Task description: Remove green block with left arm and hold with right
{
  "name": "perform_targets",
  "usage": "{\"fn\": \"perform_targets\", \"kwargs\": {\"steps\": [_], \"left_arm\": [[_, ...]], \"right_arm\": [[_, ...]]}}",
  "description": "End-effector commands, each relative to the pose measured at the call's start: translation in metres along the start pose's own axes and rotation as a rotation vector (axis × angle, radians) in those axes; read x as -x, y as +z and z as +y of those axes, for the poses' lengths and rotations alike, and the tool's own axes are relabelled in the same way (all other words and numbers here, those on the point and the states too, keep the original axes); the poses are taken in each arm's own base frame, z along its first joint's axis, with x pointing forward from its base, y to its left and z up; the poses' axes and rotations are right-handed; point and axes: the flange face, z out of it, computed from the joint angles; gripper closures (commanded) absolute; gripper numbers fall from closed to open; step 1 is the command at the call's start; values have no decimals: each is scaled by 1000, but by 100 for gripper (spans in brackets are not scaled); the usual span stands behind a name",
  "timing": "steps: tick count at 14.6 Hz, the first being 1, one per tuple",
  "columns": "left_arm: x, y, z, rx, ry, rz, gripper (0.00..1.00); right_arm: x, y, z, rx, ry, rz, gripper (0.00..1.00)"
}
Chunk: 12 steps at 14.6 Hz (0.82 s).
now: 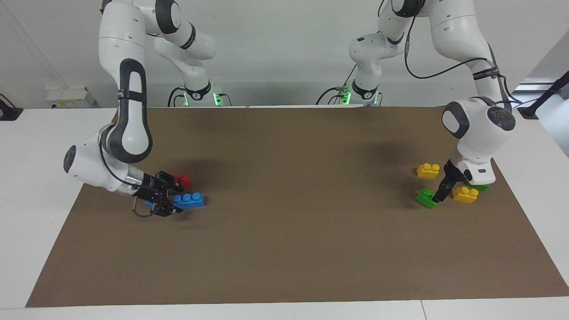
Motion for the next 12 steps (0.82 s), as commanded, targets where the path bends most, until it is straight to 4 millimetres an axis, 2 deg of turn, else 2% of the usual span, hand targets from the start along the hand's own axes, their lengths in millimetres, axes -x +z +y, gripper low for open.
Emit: {"fn": "perform_targets", "kwargs": {"steps": [1, 3, 4, 7, 9, 12], "left_arm": [[7, -24, -1, -14, 28, 5, 0], [11, -40, 2, -8, 36, 17, 0], [14, -47, 3, -11, 47, 15, 0], [19, -81, 5, -22, 137, 7, 0], [21, -101, 6, -39, 205, -14, 0], [31, -140, 1, -37, 285, 3, 0]], "right_arm": [[37, -28, -1, -23, 14, 1, 12], [56, -45, 3, -25, -5, 7, 7], [74, -55, 4, -23, -36, 10, 0], [116, -86, 17, -8, -144, 75, 0], [137, -106, 26, 15, -214, 77, 0], [159, -132, 48, 67, -421, 99, 0]]}}
